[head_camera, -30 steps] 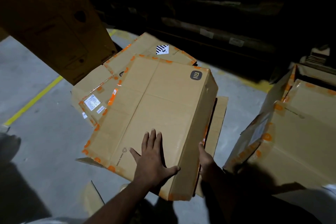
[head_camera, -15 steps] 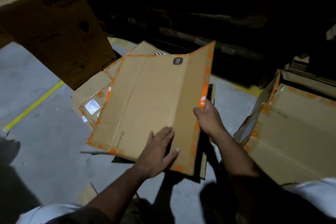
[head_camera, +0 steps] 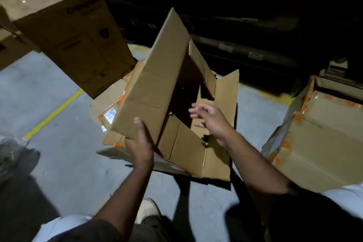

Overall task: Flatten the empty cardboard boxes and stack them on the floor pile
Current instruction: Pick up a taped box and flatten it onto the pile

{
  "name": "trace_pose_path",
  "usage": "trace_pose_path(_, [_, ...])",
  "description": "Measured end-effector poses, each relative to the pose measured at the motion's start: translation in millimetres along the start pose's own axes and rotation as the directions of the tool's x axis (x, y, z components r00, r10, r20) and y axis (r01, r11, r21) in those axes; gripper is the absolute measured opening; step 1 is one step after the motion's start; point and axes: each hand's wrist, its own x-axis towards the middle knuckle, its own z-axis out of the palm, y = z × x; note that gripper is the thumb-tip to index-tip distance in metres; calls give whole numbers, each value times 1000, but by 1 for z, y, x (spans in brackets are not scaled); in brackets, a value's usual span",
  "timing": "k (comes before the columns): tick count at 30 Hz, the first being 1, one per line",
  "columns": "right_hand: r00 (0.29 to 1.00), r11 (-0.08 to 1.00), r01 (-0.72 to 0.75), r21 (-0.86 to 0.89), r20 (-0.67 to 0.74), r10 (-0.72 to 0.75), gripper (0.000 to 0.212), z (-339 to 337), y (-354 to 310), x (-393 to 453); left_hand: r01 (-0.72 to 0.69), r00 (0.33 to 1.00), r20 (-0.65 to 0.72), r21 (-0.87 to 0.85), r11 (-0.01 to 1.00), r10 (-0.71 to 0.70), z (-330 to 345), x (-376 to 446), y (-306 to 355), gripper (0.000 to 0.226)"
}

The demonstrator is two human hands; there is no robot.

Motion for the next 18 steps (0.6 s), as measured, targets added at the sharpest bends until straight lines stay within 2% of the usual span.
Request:
trace_pose_path(3, [994, 985, -113, -127, -23, 111, 35, 11, 33, 8, 109, 992, -45, -129, 986, -115, -2, 24, -9, 65])
trace_pose_path(5, [994, 968, -104, -227, -8, 105, 49, 22, 44, 14, 163, 984, -36, -200, 966, -173, -6, 29, -9, 68])
trace_pose_path(8, [987, 933, -78, -351, 107, 123, 83, 36, 49, 27, 178, 983, 96, -314, 933, -156, -9, 38, -15, 57])
trace_pose_path(11, [969, 930, -17, -368, 224, 106, 100, 43, 46, 37, 254, 957, 229, -350, 902, -180, -9, 39, -18, 40])
trace_pose_path(14, [960, 902, 39, -429, 267, 85, 95, 42, 38, 42, 301, 938, 280, -363, 882, -204, -5, 37, -19, 38])
trace_pose_path(18, [971, 833, 136, -537, 240, -5, 60, 32, 27, 35, 306, 942, 250, -368, 878, -224, -2, 37, -17, 34])
